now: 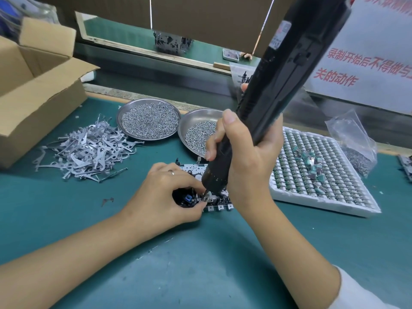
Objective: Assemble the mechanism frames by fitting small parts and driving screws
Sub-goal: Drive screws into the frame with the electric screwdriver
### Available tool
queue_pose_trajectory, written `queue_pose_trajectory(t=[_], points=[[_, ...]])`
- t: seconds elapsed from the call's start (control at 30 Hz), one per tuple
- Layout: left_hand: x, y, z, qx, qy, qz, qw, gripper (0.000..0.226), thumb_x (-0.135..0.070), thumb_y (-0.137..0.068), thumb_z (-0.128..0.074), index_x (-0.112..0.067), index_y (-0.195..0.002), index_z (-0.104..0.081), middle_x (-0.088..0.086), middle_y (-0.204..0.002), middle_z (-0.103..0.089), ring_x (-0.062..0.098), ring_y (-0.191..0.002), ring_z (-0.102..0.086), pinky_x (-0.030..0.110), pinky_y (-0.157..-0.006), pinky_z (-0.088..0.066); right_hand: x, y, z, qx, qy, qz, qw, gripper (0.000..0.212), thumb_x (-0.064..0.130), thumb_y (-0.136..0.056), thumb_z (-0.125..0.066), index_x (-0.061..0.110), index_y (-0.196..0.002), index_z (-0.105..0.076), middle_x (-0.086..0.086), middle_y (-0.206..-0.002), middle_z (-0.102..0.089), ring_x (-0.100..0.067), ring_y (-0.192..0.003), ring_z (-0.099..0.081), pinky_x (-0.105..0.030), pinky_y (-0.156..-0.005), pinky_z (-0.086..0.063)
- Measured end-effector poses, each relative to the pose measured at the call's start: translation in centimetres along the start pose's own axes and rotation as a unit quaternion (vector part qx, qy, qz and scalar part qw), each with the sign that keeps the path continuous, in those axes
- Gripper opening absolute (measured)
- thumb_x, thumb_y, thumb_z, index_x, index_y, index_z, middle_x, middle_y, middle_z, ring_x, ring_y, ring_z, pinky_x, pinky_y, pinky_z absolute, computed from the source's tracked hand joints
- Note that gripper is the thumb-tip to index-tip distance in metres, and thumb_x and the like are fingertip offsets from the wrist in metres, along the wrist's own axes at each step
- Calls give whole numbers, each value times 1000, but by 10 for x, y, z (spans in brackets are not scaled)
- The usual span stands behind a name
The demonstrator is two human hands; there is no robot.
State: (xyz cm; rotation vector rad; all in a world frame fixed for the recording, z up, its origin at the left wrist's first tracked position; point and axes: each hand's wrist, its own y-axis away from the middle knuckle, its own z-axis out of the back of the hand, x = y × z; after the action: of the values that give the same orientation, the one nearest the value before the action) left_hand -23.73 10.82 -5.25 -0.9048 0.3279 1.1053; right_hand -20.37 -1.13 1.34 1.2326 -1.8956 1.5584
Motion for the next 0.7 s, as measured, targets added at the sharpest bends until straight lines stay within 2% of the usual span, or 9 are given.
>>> queue_pose_trajectory(t=[0.27, 0.4, 0.57, 0.7], points=[[1, 0, 0, 2, -6, 2, 1000, 18, -30, -59, -76, -20, -74, -74, -26, -70, -57, 4, -76, -52, 27, -83, -35, -2, 1, 0, -3, 1, -6, 1000, 19, 1, -85, -53, 10, -86, -36, 3, -51, -46, -20, -37, -41, -24, -42, -37], [-1, 1, 0, -1, -1, -1, 1000, 17, -28, -59, -76, -23, -75, -74, -25, -71, -60, 5, -77, -53, 27, -83, -35, 1, 0, 3, 1, -3, -2, 1000, 22, 10, -81, -61, 13, -90, -41, 1, -50, -46, -21, -36, -42, -26, -43, -37], [-1, 1, 1, 5, 5, 7, 1000, 19, -29, -60, -75, -25, -79, -76, -26, -73, -61, 2, -79, -52, 23, -87, -33, 3, -8, 13, -18, -4, 25, 1000, 19, 14, -81, -59, 15, -90, -42, -1, -53, -47, -21, -36, -44, -25, -43, -38], [-2, 2, 1, 9, -2, 10, 1000, 18, -30, -61, -74, -26, -79, -76, -20, -73, -65, 2, -78, -52, 28, -87, -34, -5, -8, 14, -21, 31, -18, 999, 19, 7, -84, -57, 14, -88, -40, 0, -51, -46, -20, -36, -42, -23, -42, -37]])
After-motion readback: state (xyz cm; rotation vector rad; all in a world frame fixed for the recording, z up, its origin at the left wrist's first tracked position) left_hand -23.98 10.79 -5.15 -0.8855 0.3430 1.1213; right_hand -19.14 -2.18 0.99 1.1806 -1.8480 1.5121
